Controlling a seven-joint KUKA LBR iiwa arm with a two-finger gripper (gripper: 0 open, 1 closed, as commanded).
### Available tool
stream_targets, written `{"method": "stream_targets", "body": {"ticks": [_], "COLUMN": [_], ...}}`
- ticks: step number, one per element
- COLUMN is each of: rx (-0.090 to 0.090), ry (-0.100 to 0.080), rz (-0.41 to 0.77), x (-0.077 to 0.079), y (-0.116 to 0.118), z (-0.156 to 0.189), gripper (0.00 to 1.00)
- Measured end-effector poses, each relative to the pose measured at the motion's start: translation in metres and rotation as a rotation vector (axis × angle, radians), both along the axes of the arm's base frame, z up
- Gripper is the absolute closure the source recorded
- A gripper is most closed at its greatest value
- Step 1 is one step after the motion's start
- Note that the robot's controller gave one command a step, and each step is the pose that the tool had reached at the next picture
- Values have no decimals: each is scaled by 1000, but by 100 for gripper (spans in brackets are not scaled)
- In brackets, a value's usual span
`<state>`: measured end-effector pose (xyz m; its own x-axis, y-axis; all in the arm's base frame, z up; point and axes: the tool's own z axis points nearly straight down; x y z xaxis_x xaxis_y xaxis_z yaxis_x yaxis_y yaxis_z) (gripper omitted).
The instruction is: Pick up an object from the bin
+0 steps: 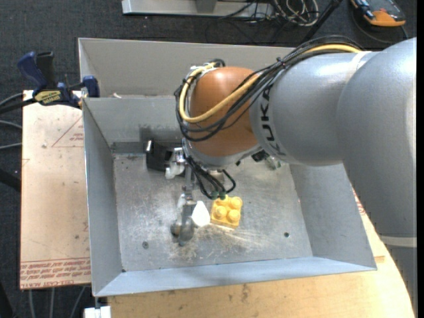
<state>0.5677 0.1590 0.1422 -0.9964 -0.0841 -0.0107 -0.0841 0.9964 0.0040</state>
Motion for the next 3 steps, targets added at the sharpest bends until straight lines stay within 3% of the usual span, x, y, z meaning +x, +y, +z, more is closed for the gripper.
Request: {"method": "stream_targets", "body": {"ticks": [1,2,3], "rx": [-7,-5,-5], "ry": [19,11,11], "rz": [145,237,237], "x": [-43,-66,-66], "y": [-27,-18,-18], "z": [-24,-27,-27], "gripper": [0,100,100]}}
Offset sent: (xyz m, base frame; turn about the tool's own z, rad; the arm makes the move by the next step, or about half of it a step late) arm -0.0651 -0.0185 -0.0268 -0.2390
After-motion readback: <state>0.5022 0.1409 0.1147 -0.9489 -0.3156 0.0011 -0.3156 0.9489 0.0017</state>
